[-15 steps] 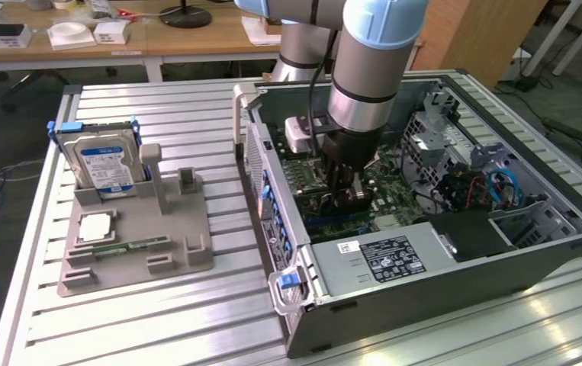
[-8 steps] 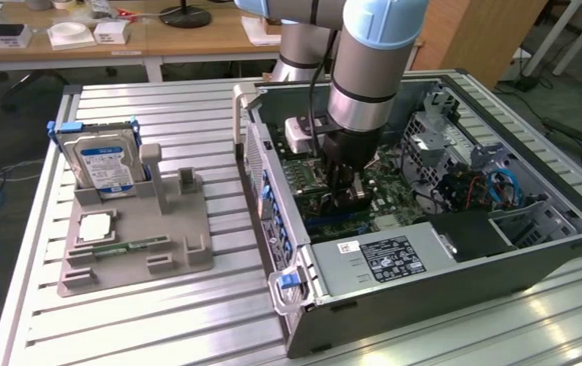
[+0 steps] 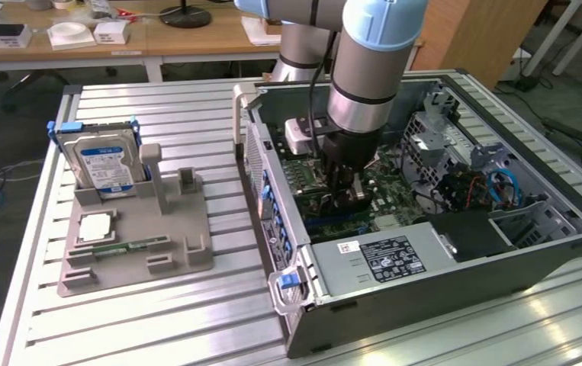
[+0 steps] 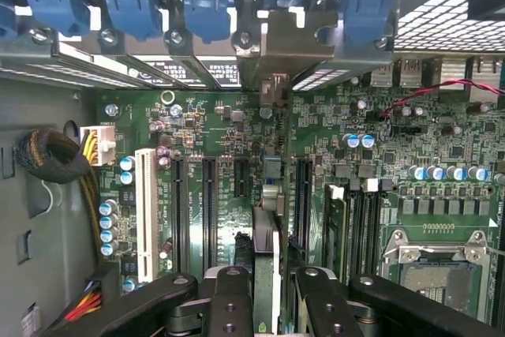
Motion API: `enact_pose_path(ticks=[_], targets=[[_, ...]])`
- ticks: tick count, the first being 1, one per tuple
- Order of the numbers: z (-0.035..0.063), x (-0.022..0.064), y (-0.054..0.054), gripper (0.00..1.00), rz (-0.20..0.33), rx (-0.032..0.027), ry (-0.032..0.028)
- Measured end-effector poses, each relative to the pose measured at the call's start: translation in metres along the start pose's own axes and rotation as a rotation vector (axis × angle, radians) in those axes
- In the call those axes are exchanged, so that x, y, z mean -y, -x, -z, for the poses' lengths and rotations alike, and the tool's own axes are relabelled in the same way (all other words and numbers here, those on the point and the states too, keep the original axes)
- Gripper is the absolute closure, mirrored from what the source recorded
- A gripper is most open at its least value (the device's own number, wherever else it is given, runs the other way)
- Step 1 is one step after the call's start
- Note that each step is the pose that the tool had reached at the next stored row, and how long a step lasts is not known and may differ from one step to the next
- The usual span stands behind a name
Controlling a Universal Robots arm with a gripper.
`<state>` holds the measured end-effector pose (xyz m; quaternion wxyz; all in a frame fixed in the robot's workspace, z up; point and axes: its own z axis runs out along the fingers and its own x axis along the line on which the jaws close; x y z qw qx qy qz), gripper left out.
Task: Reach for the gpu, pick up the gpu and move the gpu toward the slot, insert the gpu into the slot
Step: 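Insert the gpu into the slot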
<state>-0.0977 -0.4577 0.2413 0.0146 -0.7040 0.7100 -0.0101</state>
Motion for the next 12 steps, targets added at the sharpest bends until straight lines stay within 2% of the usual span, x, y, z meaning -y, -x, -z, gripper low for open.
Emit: enact_pose_path(ticks=[12], targets=[[-0.0028,-0.0001,0.0000,0.74,0.000,0.0001,0.0000]])
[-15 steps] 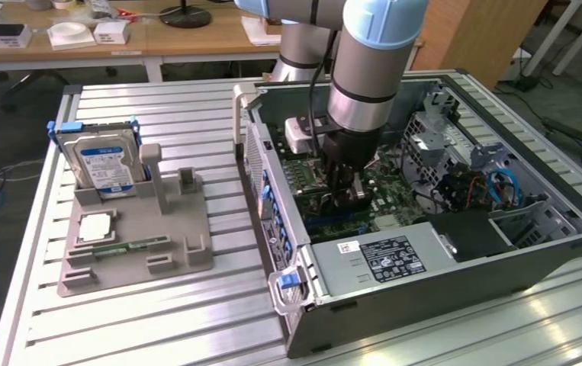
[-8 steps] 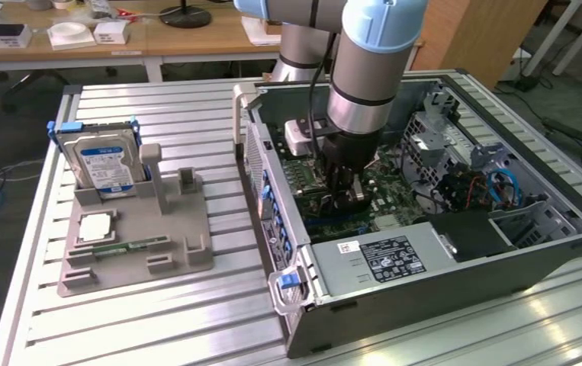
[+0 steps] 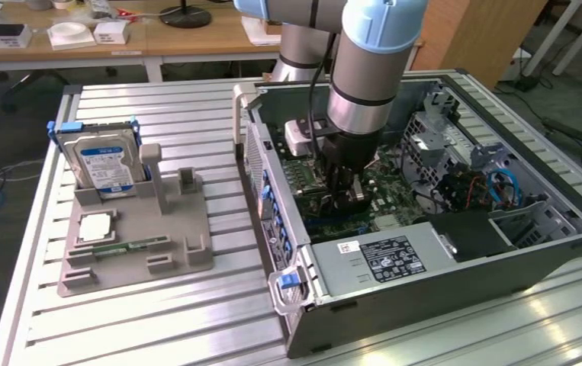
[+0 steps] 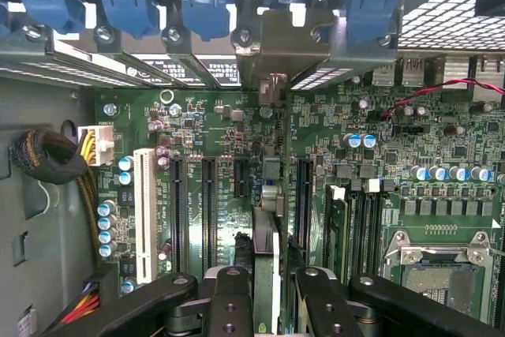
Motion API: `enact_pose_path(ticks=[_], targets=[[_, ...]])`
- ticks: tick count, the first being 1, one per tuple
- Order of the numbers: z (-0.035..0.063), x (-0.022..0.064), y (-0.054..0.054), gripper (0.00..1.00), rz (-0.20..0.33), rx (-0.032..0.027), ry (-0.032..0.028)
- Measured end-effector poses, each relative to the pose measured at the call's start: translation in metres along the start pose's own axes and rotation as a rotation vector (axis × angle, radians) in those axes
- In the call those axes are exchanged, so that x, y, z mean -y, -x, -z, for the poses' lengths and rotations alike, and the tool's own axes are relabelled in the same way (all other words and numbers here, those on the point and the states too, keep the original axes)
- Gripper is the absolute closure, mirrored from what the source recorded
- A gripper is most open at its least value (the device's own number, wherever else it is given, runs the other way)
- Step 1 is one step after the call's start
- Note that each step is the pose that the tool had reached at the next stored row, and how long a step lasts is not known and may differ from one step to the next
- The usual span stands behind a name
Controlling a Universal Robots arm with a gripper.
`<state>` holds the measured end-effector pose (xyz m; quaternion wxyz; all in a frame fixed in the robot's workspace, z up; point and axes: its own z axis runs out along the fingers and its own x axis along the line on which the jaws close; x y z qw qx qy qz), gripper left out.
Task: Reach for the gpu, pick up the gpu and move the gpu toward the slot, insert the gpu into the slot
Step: 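Insert the gpu into the slot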
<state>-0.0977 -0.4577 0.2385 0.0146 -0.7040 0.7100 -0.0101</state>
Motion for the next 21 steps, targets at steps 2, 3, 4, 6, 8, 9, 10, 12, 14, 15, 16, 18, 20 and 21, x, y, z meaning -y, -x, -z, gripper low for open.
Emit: enact_pose_path(ticks=[2,3,4,6,8,9,10,12,14,15,16,18,20,21], targets=[[-0.0025,-0.0001,0.0000,0.74,0.000,-0.0001,0.0001],[-0.0029,-0.0001,-0.0001,0.74,0.000,-0.0002,0.0001],[-0.0030,-0.0001,-0.0001,0.74,0.000,-0.0004,0.0003],[-0.0031,-0.0002,-0.0001,0.74,0.000,-0.0003,0.0002],[-0.0032,-0.0001,-0.0001,0.74,0.000,-0.0001,0.0001],[-0.0032,-0.0001,0.0000,0.74,0.000,0.0000,0.0000],[-0.0033,-0.0001,0.0000,0.74,0.000,0.0000,0.0000],[-0.0032,-0.0001,0.0000,0.74,0.000,0.0000,0.0000],[-0.0033,-0.0002,-0.0001,0.74,0.000,0.0000,0.0000],[-0.0041,-0.0001,0.0000,0.74,0.000,0.0003,-0.0002],[-0.0059,-0.0002,0.0000,0.74,0.000,0.0004,-0.0004],[-0.0081,-0.0004,-0.0002,0.74,0.000,-0.0014,0.0002],[-0.0085,-0.0006,-0.0002,0.74,0.000,-0.0011,0.0001],[-0.0088,-0.0006,-0.0002,0.74,0.000,-0.0006,-0.0002]])
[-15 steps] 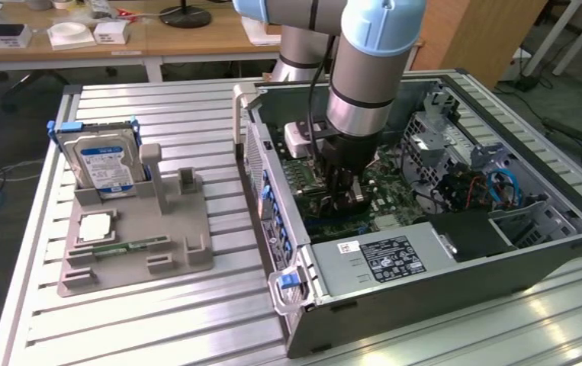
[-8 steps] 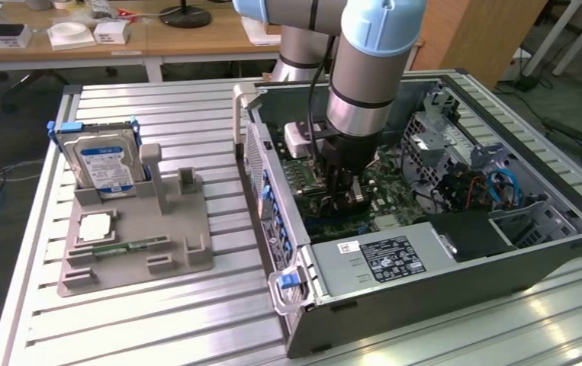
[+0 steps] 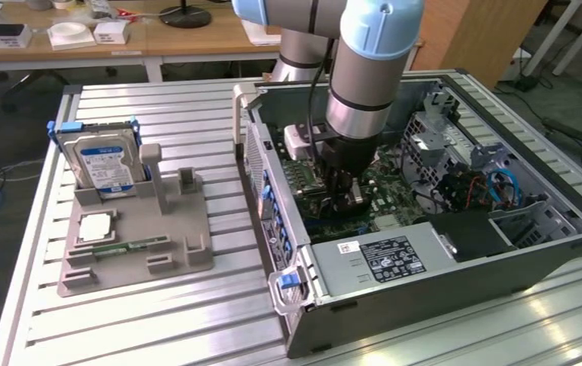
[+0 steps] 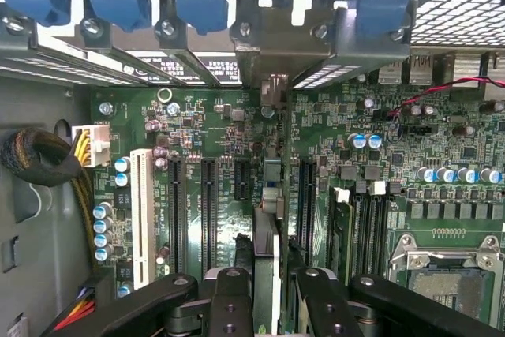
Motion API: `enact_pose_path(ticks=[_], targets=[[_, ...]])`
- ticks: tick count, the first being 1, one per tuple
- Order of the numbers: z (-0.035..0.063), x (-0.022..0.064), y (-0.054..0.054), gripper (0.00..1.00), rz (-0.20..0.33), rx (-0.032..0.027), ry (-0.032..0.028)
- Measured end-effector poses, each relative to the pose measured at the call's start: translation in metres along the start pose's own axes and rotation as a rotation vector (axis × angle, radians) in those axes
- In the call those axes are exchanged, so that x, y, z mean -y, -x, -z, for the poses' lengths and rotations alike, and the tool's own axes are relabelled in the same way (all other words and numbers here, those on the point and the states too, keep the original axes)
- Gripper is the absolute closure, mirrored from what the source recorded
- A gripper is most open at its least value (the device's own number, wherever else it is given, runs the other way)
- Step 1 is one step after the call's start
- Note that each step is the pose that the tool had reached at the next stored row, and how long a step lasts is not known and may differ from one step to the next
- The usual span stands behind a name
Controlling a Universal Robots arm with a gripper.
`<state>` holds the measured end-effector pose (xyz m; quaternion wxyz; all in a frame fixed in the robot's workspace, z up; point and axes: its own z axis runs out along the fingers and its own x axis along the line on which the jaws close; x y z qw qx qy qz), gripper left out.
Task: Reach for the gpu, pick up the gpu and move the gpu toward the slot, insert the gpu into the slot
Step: 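Insert the gpu into the slot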
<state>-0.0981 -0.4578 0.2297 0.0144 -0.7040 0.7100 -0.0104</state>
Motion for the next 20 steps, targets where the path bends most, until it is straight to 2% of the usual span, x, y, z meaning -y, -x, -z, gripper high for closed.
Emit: enact_pose_path(ticks=[9,11,13,15,20], targets=[[0.0002,-0.0004,0.000,0.73,0.000,0.0016,-0.0006],[0.0029,-0.0002,0.000,0.73,0.000,0.0037,-0.0030],[0.0105,-0.0001,0.000,0.73,0.000,0.0007,-0.0031],[0.0161,-0.0001,0.000,0.73,0.000,0.0009,-0.0055],[0.0167,-0.0002,0.000,0.73,0.000,0.0009,-0.0077]])
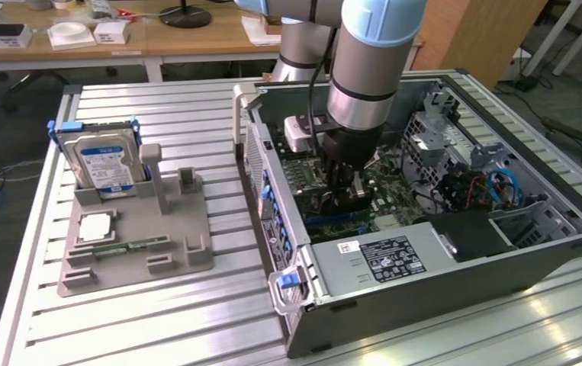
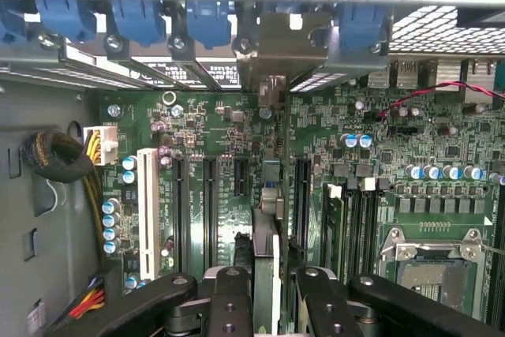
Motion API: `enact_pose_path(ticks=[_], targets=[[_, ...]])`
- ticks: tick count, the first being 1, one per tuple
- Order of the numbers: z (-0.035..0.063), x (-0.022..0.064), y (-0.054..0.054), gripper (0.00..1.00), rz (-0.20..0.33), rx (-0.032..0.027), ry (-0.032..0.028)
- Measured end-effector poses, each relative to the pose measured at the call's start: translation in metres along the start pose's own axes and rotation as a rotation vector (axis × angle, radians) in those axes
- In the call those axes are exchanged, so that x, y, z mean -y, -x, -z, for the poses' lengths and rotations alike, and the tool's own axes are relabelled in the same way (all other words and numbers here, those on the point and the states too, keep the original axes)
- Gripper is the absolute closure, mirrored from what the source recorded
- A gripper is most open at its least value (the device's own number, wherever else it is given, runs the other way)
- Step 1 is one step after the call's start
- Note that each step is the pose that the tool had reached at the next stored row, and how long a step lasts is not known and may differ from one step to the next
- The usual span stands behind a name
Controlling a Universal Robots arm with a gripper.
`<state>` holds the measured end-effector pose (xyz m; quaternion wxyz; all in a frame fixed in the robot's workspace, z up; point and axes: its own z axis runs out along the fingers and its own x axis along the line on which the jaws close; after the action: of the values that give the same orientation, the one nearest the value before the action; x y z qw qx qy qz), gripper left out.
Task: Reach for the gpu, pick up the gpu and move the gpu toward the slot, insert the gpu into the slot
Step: 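Insert the gpu into the slot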
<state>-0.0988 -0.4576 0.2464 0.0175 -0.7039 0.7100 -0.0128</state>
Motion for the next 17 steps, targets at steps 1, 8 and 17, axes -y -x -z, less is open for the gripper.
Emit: enact_pose_path(ticks=[1,8,17], targets=[[0.0000,0.0000,0.0000,0.73,0.000,-0.0001,0.0001],[0.0000,0.0000,-0.0001,0.73,0.000,-0.0002,0.0001],[-0.0057,-0.0003,-0.0001,0.73,0.000,-0.0001,0.0001]])
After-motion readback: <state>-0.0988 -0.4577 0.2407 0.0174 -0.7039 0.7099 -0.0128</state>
